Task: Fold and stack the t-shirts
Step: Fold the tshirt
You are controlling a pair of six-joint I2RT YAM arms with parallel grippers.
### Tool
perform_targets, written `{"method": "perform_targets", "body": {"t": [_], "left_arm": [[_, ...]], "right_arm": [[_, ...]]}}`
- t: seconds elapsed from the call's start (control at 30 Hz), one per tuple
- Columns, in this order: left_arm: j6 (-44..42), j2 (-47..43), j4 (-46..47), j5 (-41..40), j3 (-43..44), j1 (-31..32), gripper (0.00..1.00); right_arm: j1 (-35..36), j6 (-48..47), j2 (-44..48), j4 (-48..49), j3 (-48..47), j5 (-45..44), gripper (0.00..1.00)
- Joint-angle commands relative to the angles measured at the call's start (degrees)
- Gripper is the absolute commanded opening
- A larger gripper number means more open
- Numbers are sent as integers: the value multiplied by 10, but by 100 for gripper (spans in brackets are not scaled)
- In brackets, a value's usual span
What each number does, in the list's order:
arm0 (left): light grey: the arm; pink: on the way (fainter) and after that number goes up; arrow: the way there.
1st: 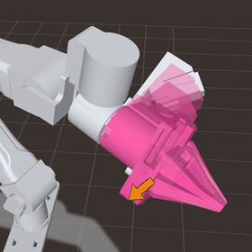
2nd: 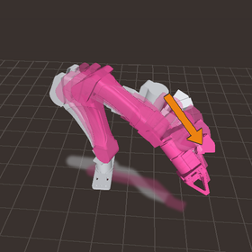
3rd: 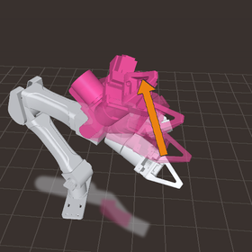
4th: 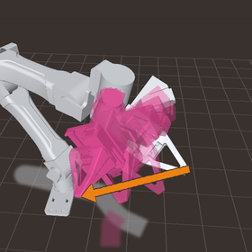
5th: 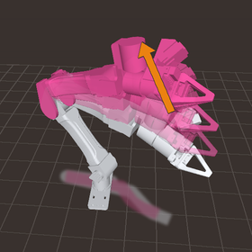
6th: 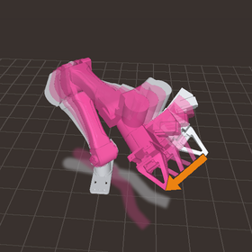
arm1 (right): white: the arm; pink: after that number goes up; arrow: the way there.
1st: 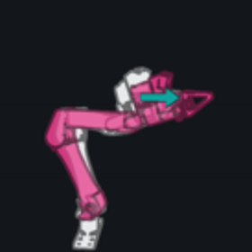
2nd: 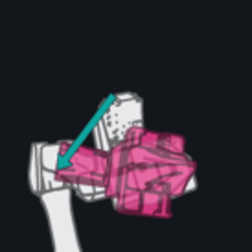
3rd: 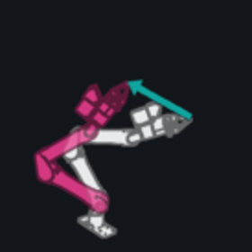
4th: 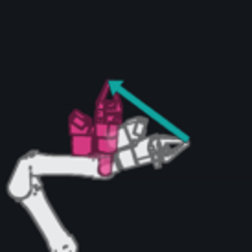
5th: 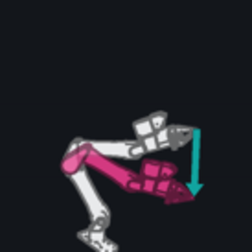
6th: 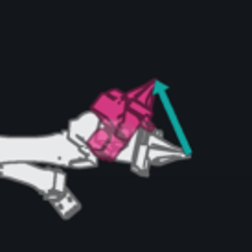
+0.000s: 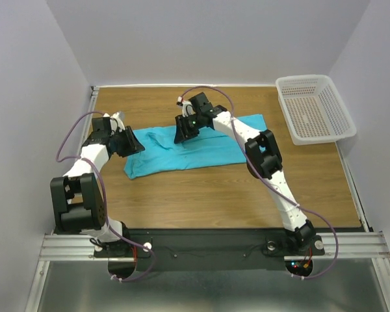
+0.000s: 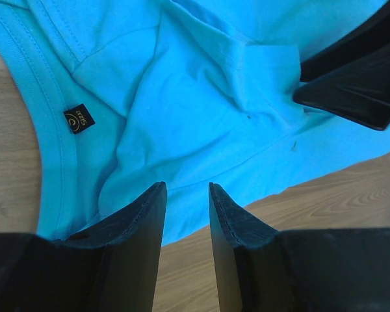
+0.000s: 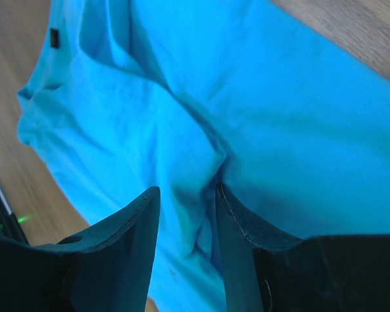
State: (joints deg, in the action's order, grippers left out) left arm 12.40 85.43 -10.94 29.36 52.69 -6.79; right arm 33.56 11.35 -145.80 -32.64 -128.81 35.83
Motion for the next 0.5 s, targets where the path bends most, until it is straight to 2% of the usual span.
{"method": "perform_targets", "body": {"t": [0.0, 0.2, 0.47], "left_arm": [[13, -35, 10, 15, -16, 2, 43], [23, -11, 4, 10, -44, 2, 43], [23, 22, 8, 13, -60, 3, 43]], "right_arm": [[2, 59, 5, 46, -34, -74, 45], [5, 70, -3, 61, -29, -76, 44], [17, 73, -12, 65, -27, -65, 37]]}}
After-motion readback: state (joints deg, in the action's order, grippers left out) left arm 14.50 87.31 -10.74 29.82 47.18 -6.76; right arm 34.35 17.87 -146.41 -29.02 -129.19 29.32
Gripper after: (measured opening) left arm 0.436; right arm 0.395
